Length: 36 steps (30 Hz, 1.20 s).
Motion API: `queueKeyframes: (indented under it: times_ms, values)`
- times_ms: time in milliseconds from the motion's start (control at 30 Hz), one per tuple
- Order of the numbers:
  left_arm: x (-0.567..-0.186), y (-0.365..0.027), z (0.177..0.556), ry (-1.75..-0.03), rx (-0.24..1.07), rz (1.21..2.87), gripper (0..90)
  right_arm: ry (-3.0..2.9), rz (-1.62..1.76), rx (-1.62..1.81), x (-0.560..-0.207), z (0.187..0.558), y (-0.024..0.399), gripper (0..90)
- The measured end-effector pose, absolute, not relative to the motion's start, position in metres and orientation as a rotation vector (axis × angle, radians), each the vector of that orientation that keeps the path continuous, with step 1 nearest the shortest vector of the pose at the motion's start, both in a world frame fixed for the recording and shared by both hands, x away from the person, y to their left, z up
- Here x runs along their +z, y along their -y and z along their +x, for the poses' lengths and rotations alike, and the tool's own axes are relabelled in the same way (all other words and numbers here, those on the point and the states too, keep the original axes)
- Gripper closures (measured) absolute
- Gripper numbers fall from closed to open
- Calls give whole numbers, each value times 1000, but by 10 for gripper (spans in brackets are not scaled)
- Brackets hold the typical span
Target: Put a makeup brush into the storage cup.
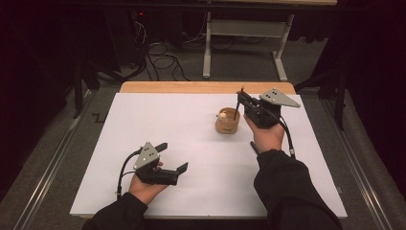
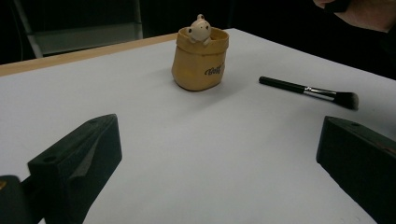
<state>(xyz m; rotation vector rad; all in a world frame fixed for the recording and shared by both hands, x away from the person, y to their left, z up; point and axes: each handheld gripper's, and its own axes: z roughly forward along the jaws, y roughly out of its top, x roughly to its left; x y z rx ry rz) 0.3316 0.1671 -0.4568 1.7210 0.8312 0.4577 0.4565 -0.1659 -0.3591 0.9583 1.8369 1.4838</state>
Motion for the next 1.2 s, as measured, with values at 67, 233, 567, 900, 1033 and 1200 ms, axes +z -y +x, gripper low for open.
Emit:
queueKeyframes:
  times_ms: [67,233,567,900,1033,1200]
  values:
    - [-457,-168,332,-831,459,1721,10,-1833,965,1477,-360,461,164,851]
    - [-457,-168,332,-830,461,1719,12,-1844,982,1454,-364,473,161,850]
    - [-457,-169,332,-832,465,1720,15,-1866,1021,1436,-376,487,158,850]
    - [-457,-169,332,-837,466,1718,15,-1913,1037,1396,-386,491,153,847]
    - [-457,-169,332,-838,465,1717,15,-1919,1054,1395,-389,492,154,846]
    - [-456,-169,332,-838,466,1716,15,-1923,1067,1378,-392,494,155,845]
